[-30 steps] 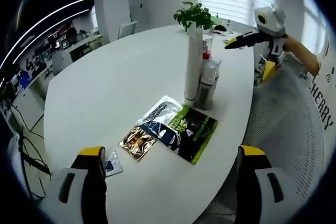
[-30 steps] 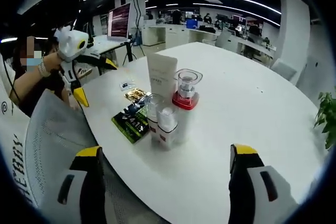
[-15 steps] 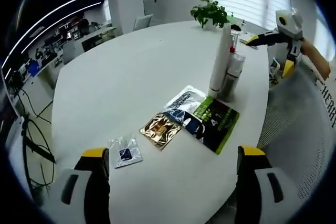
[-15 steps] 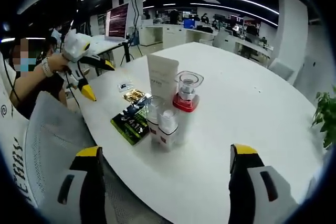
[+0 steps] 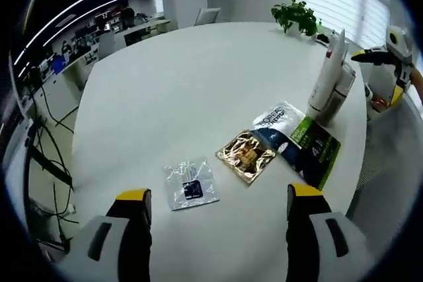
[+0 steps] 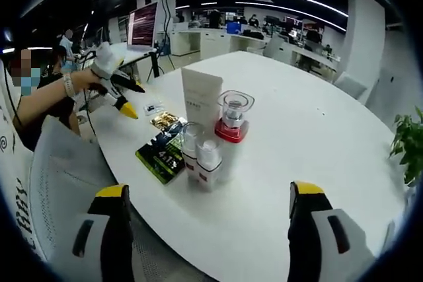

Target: Arrange the skincare products in the storage area until every visible bottle or jar stands upright without overlapping.

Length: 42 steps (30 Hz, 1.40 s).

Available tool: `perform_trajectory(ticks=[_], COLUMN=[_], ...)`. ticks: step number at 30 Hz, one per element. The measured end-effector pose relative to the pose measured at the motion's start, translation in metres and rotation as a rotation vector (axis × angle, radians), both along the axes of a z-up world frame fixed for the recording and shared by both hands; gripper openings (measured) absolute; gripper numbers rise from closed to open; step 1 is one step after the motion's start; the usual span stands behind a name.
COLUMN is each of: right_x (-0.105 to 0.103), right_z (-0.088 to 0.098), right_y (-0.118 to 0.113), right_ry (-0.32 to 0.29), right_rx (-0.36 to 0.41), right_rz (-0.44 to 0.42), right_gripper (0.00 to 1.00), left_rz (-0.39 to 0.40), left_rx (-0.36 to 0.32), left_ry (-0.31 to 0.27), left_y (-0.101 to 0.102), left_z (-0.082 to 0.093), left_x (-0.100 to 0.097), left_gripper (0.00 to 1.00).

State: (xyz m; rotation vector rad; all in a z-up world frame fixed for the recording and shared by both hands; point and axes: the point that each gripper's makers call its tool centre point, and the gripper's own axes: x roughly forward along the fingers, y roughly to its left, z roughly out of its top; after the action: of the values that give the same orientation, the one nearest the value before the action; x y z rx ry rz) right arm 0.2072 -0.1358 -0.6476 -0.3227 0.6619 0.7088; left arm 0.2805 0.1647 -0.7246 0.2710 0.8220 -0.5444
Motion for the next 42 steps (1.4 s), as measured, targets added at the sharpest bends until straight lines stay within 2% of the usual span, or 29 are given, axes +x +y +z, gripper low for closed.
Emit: perform_trajectory(ticks=[4,9,13,15,25,31,33,36,39,42], right_x=[0.0,0.001,0.002,0.001,0.002,0.005,0.005,0.005,0.005,0.007], right_z=[-0.001,-0.003,-0.005,-0.005,-0.01,-0.008,-0.008,-0.009,-0.01,-0.009], right_y=[0.001,0.0,-0.003,-0.004,-0.008,-0.009,-0.009,-0.008,-0.008,-0.01], right_ry=[0.005,0.012,0.016,0.019,0.028,0.023,0.024,0.025,0.026,0.026], right_rx=[0.001,0.001,-0.005,-0.007,-0.004,-0.001,-0.001,0.002,0.002,0.007], right_rz=[-0.01,-0.024,-0.04,-0.044,-0.07,-0.077,-0.076,-0.075,-0.074,-0.074], right_gripper=[1.0,1.0,1.0,1.0,0.98,0.98,0.97,0.97,0.97,0.97], left_rz=[0.036,0.07,0.115,0.134,0.137,0.146,0.138,0.148,0.133,0.146], left_rx=[0.006,0.009,0.03,0.027,0.02,0.027,0.067,0.05,0.055,0.047], left_ry=[0.047,0.044,0.036,0.042,0.088,0.085,0.083,0.081,0.084,0.087], left_y=[0.012,0.018,0.026,0.03,0.021,0.025,0.027,0.025,0.023,0.026], left_z=[-0.014,-0.02,-0.023,-0.026,-0.034,-0.037,-0.039,-0.038,-0.039,-0.04], left_x=[0.008,0.018,0.027,0.032,0.026,0.031,0.028,0.028,0.027,0.027], left_gripper=[0.71,0.69,0.63,0.65,0.53,0.49,0.47,0.45,0.38,0.38])
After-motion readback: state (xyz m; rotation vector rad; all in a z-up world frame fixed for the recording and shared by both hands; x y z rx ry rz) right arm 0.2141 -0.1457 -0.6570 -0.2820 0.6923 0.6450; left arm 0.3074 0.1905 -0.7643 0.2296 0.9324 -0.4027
